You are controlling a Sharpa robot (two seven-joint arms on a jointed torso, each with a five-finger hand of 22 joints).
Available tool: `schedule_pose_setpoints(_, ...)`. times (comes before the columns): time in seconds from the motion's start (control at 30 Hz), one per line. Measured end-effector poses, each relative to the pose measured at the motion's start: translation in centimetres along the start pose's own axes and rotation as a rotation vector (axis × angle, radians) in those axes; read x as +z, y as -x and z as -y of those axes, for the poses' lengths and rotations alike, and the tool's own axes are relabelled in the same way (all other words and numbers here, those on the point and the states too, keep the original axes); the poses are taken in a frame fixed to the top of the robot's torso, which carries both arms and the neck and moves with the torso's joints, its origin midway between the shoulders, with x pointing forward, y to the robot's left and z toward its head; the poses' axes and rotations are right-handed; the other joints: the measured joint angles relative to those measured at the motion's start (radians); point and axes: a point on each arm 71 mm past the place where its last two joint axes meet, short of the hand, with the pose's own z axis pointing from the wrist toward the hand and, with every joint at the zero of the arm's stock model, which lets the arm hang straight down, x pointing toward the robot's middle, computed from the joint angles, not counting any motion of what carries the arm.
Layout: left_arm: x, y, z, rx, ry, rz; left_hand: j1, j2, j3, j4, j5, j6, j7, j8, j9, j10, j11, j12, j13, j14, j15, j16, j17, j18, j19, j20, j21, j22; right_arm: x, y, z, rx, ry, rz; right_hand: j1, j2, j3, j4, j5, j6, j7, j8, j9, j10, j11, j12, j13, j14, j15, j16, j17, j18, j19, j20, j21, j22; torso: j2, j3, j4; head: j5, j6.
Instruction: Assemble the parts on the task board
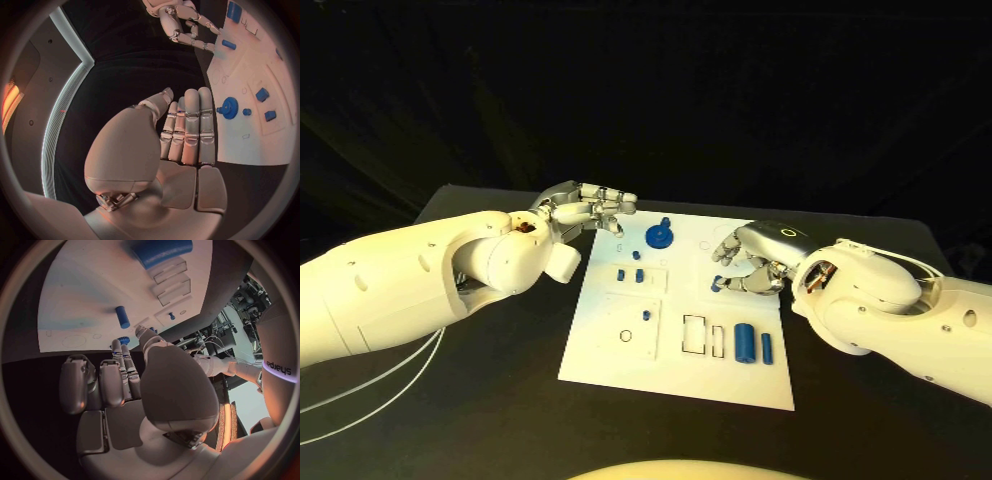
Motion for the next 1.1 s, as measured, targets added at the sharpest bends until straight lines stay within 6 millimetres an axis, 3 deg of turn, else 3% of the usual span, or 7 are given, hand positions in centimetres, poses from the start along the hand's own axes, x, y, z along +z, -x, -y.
schedule_pose_setpoints(0.23,0.0,0.0,0.0,0.000,0.001,-0.001,0.000,0.000,0.000,0.000,0.000,0.000,0.000,0.000,0.000,0.000,0.000,0.000,0.000,0.000,0.000,0.000,0.000,0.000,0.000,0.000,0.000,0.000,0.5,-0.6,0.1,-0.022,-0.001,-0.028,0.000,0.000,-0.005,-0.003,0.000,-0.004,-0.003,-0.004,-0.001,-0.006,0.001,0.000,-0.001,0.000,0.000,0.000,0.000,0.000,0.000,0.000,0.000,0.000,0.000,0.0000,0.0003,-0.002,0.001)
schedule_pose_setpoints(0.53,0.0,0.0,-0.1,0.001,0.004,-0.001,0.000,0.000,0.000,0.000,0.000,0.000,0.000,0.000,0.000,0.000,0.000,0.004,0.000,0.000,0.000,0.000,-0.001,0.000,0.000,0.000,0.000,-0.001,0.8,-1.8,-0.1,-0.035,0.002,-0.064,0.022,0.033,-0.018,-0.004,0.004,0.013,-0.020,-0.004,-0.001,0.024,-0.013,0.039,0.007,0.000,0.000,0.004,0.005,0.000,0.006,-0.006,0.008,0.000,0.000,-0.0007,0.0007,0.001,-0.003)
schedule_pose_setpoints(0.77,0.0,0.1,-0.1,0.001,0.007,0.000,0.000,0.000,0.000,0.000,0.000,0.000,0.000,0.000,0.000,0.000,0.000,0.004,0.000,0.000,0.000,0.000,-0.001,0.000,0.000,0.000,0.000,-0.001,1.1,-2.2,0.2,-0.046,-0.005,-0.079,0.030,0.049,-0.005,-0.005,0.001,0.042,-0.016,0.001,0.003,0.056,-0.020,0.053,0.007,-0.002,-0.010,0.013,0.013,0.000,0.010,-0.009,0.024,0.000,0.000,-0.0012,0.0006,0.002,-0.007)
schedule_pose_setpoints(1.1,0.0,0.1,-0.1,0.001,0.009,0.001,0.000,0.008,0.000,0.000,0.000,0.000,0.000,0.000,0.000,-0.004,0.004,0.004,0.000,0.000,0.000,0.000,-0.002,0.000,0.000,0.000,-0.004,-0.002,1.5,-2.5,0.2,-0.050,-0.009,-0.087,0.050,0.080,0.036,-0.001,-0.012,0.074,-0.026,0.004,0.008,0.081,-0.031,0.053,0.000,0.000,-0.022,0.013,0.016,0.000,0.009,-0.017,0.036,0.001,0.000,-0.0012,0.0005,0.001,-0.008)
